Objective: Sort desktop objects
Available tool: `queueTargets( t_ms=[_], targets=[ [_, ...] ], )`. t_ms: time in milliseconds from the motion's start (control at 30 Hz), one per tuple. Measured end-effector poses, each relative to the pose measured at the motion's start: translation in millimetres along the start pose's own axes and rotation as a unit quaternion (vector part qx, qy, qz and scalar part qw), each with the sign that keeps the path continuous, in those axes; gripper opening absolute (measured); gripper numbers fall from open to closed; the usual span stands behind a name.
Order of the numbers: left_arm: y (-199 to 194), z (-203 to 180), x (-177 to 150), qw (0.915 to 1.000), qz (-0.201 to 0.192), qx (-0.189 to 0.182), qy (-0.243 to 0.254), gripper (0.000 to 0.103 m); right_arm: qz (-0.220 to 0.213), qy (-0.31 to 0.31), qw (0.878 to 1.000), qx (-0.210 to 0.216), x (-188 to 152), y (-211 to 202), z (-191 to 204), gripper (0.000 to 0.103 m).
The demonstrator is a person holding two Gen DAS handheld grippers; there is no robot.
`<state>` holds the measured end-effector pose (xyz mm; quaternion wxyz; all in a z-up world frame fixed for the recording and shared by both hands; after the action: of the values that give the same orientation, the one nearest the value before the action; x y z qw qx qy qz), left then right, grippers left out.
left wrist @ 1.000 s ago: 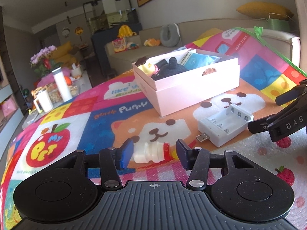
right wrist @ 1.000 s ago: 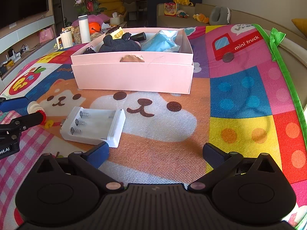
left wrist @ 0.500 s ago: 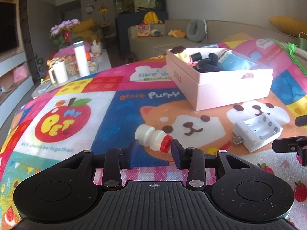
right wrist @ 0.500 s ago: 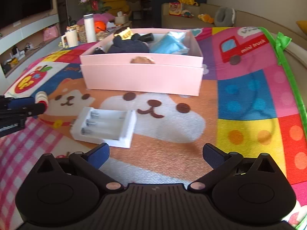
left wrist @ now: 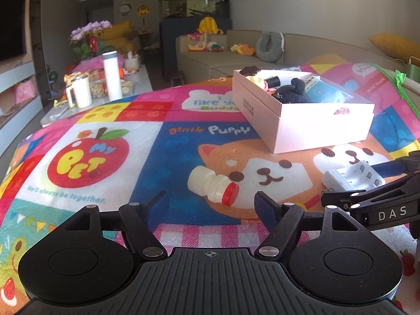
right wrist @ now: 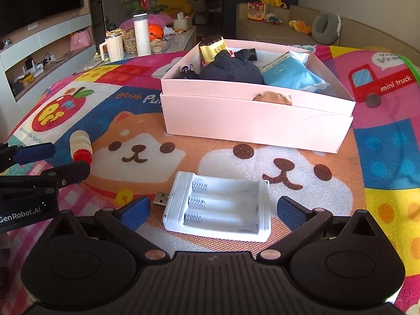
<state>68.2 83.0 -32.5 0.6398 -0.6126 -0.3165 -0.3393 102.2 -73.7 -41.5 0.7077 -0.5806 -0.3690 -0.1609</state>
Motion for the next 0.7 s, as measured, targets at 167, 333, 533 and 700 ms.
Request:
queueTargets(
  t_ms=[167,333,533,700],
  targets=[
    [-1,-5,2,0.9999,-0.005,-0.012,0.01,0.095,-0.01,-0.005,1.0,-0.006,-9,-13,-12,0.092],
    [8,-13,7,0.999,-0.001,-0.023,0.037,0.095,-0.016,0.02,0.998,-0.052,-17,-26,-57,0.092],
    [14,-32,8,0.9975,0.024,-0.058,0.034,0.095,-0.021,0.065,0.996,-0.054,-21,-29,-82,0.093],
    [-3,-65,-1,0.9897,0.032,-0.124,0.064,0.095,-0.019,0.056,0.997,-0.051,-21,-28,-78,0.095]
  ],
)
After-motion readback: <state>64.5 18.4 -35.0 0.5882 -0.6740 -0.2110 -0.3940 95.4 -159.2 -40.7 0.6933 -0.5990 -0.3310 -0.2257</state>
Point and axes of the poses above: each gripper's, at about its wrist camera, not at the fingertips, and y roughly the way its jaws point, z to its left, x to its top, the point moved 7 cm from there along y, roughly the way its jaws point, and after that the axes turned 4 degrees about x, right-handed, at the moved point
